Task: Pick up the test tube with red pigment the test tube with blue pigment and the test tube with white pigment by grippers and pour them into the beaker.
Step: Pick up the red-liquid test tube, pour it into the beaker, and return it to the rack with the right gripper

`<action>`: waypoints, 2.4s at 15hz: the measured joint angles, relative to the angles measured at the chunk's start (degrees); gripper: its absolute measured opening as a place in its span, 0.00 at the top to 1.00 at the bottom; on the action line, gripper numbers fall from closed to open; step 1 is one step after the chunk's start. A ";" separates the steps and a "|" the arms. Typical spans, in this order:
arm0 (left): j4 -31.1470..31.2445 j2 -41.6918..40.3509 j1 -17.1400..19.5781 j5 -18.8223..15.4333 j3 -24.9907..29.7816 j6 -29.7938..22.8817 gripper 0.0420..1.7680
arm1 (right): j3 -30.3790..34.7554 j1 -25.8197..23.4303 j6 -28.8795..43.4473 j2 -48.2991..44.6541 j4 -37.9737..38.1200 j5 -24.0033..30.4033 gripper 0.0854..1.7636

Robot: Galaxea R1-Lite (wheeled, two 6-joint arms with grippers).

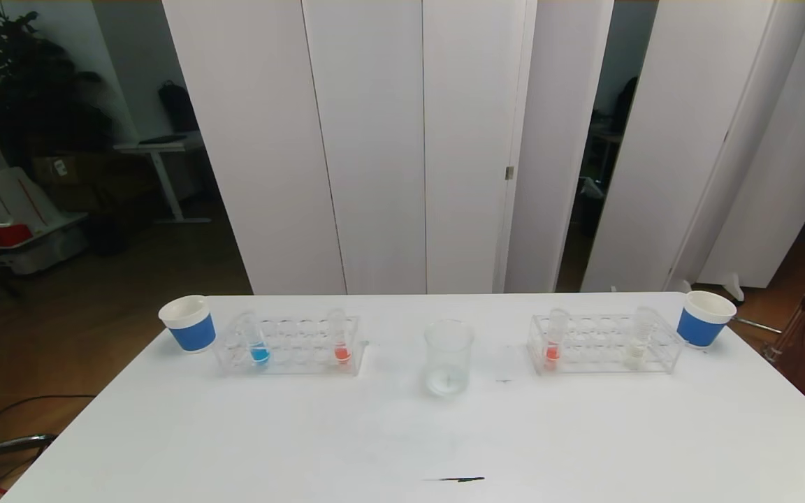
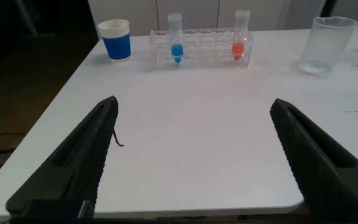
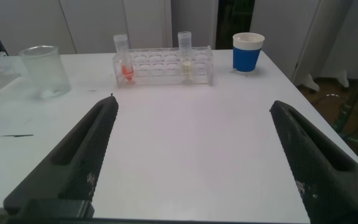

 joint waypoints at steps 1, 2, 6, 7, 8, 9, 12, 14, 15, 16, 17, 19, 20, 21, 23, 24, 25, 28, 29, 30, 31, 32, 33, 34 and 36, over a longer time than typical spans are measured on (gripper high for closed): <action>0.00 0.00 -0.02 0.00 0.00 -0.01 0.01 | 0.00 0.00 0.02 0.00 0.02 -0.02 0.01; 0.00 0.00 0.00 0.00 0.00 0.00 0.01 | 0.00 0.00 0.00 0.00 0.06 0.00 0.01; 0.00 0.00 0.00 0.00 0.00 0.00 0.01 | 0.00 0.00 -0.07 0.00 0.02 -0.02 0.01; 0.00 0.02 0.00 0.02 0.00 0.00 0.01 | 0.00 0.00 -0.11 0.00 0.05 -0.02 0.01; 0.02 0.00 0.00 0.02 0.00 0.00 0.01 | 0.00 0.00 -0.09 0.00 0.00 0.00 0.01; 0.00 0.00 0.00 0.02 0.00 0.00 0.01 | 0.00 0.00 -0.11 0.00 -0.02 0.00 0.01; 0.00 0.00 0.00 0.00 0.00 0.00 0.01 | 0.00 0.00 -0.11 0.00 -0.02 0.00 0.01; 0.00 0.00 0.00 0.02 0.00 0.00 0.01 | 0.00 0.00 -0.11 0.00 0.06 0.00 0.01; 0.02 0.00 0.00 0.02 0.00 0.00 0.01 | 0.00 0.00 -0.13 0.00 0.05 0.00 0.01; 0.02 0.00 0.00 0.02 0.00 -0.01 0.01 | 0.00 0.00 -0.11 0.00 0.06 0.00 0.01; 0.02 0.00 0.00 0.02 0.00 -0.01 0.01 | 0.00 0.00 -0.07 0.00 0.13 -0.05 0.01; 0.02 0.00 0.00 0.02 0.00 -0.01 0.01 | 0.00 0.00 0.00 0.00 0.26 -0.05 0.01; 0.00 0.00 -0.02 0.02 0.00 -0.01 0.01 | 0.00 0.00 0.00 0.00 0.26 -0.05 0.01; 0.00 0.00 -0.04 0.00 0.00 0.00 0.01 | 0.00 0.00 0.00 0.00 0.26 -0.06 0.01; 0.00 0.00 0.00 0.00 0.00 -0.01 0.01 | -0.02 0.00 0.00 0.00 0.39 -0.05 0.01; 0.00 0.00 -0.02 0.02 0.00 -0.01 0.01 | -0.07 0.00 -0.05 0.00 0.44 -0.06 0.01; 0.00 0.00 -0.02 0.02 0.00 -0.01 0.01 | -0.07 0.00 -0.13 0.00 0.52 -0.06 0.01; 0.00 0.00 -0.04 0.00 0.00 0.00 0.01 | -0.13 0.00 -0.38 0.00 0.69 -0.05 0.01; 0.00 0.00 -0.04 0.02 0.00 0.00 0.01 | -0.16 0.07 -0.85 0.00 0.72 -0.02 0.01; 0.00 0.00 -0.04 0.02 0.00 0.00 0.01 | -0.29 0.05 -1.16 0.00 0.85 0.06 0.01; 0.00 0.00 -0.04 0.02 0.00 0.00 0.01 | -1.01 0.05 -1.16 0.02 1.44 0.11 0.01; 0.00 0.02 0.00 0.00 0.00 0.00 0.01 | -2.67 0.07 -1.12 0.07 2.96 0.11 0.01; 0.00 0.00 -0.02 0.00 0.00 0.00 0.01 | -4.90 0.13 -1.10 0.18 5.47 0.06 0.01; 0.00 0.00 -0.02 0.00 0.00 0.00 0.01 | -7.49 0.18 -1.10 0.40 7.52 0.11 0.01; 0.00 0.00 -0.04 0.02 0.00 0.00 0.01 | -13.09 0.28 -1.16 1.52 9.63 1.43 0.01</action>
